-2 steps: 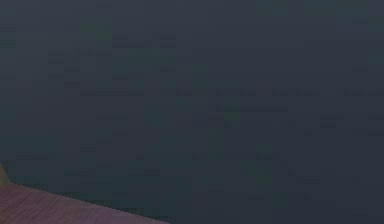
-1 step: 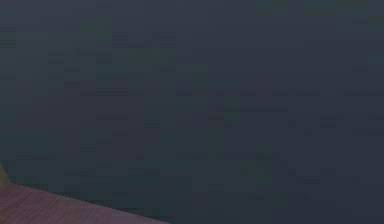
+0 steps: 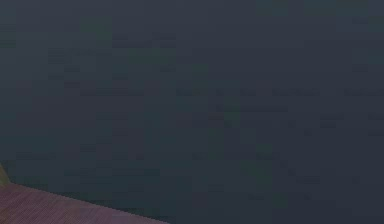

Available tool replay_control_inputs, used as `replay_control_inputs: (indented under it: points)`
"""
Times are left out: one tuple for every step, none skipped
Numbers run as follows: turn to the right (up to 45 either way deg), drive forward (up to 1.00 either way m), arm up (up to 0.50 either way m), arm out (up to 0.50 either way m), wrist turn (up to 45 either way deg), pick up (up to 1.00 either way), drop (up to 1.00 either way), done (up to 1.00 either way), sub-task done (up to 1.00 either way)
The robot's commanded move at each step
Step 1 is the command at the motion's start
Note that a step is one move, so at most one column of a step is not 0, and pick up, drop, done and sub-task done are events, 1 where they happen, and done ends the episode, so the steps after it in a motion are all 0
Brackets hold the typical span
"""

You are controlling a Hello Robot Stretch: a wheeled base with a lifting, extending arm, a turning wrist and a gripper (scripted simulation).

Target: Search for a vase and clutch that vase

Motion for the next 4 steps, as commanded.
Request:
replay_control_inputs:
  points:
    - [0.0, 0.00, 0.00, 0.00, 45.0, 0.00, 0.00, 0.00, 0.00]
    - [0.0, 0.00, 0.00, 0.00, 45.0, 0.00, 0.00, 0.00, 0.00]
    - [0.0, 0.00, 0.00, 0.00, 45.0, 0.00, 0.00, 0.00, 0.00]
    - [0.0, 0.00, 0.00, 0.00, 27.0, 0.00, 0.00, 0.00, 0.00]
